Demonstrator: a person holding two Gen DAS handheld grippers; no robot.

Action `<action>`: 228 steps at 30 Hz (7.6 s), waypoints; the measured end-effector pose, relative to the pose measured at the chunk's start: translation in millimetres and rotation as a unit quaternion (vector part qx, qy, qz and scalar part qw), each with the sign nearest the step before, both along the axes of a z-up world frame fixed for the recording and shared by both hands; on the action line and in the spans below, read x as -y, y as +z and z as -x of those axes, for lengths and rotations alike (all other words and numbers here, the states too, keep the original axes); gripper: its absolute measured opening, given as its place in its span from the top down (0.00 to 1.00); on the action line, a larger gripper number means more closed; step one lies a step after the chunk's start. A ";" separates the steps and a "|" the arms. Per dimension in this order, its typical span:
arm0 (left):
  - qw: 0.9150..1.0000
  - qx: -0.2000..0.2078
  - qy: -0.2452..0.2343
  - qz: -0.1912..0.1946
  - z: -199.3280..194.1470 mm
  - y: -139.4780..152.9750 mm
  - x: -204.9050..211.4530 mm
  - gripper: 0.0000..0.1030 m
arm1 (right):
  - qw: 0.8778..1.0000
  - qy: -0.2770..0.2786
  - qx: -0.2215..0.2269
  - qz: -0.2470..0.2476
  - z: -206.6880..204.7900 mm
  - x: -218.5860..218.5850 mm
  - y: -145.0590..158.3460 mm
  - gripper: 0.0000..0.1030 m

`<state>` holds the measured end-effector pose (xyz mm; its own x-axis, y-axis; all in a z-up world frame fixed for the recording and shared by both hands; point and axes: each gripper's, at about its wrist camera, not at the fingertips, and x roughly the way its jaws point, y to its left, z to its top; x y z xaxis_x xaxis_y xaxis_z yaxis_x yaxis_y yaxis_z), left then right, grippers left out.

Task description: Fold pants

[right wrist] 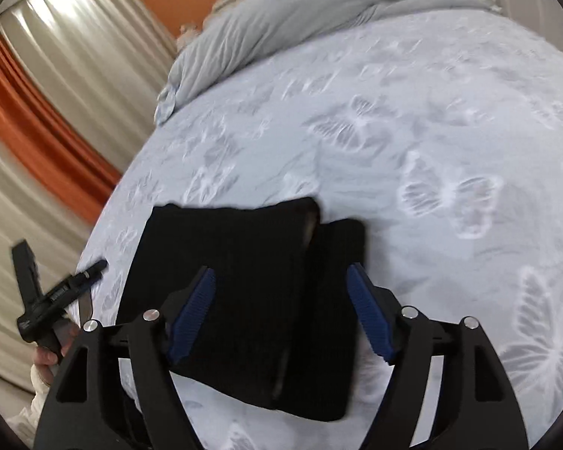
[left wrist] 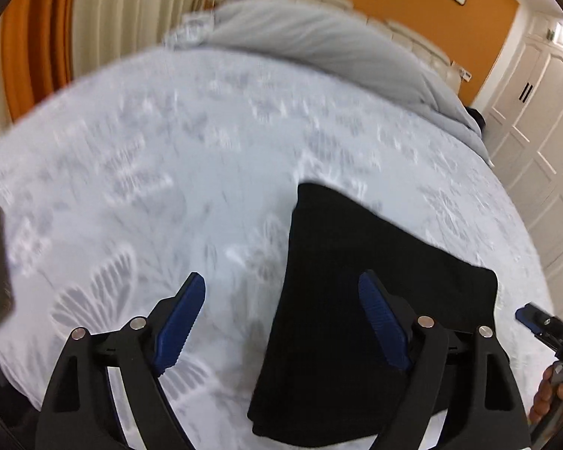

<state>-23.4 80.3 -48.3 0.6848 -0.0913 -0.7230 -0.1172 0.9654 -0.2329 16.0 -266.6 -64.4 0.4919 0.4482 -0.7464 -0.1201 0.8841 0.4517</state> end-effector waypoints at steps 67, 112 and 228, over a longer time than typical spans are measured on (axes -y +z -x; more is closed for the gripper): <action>0.989 -0.095 -0.068 -0.095 -39.1 -43.7 55.9 0.12 | 0.998 0.047 -0.012 -0.038 7.4 -24.9 3.5 0.52; 0.973 -0.036 -0.057 -0.221 -10.5 -34.4 81.8 0.12 | 0.981 -0.016 -0.066 -0.183 28.7 -20.9 -40.8 0.33; 0.964 -0.119 -0.061 0.231 51.0 -52.2 -59.6 0.16 | 0.989 -0.073 -0.038 -0.120 72.3 45.5 -45.5 0.46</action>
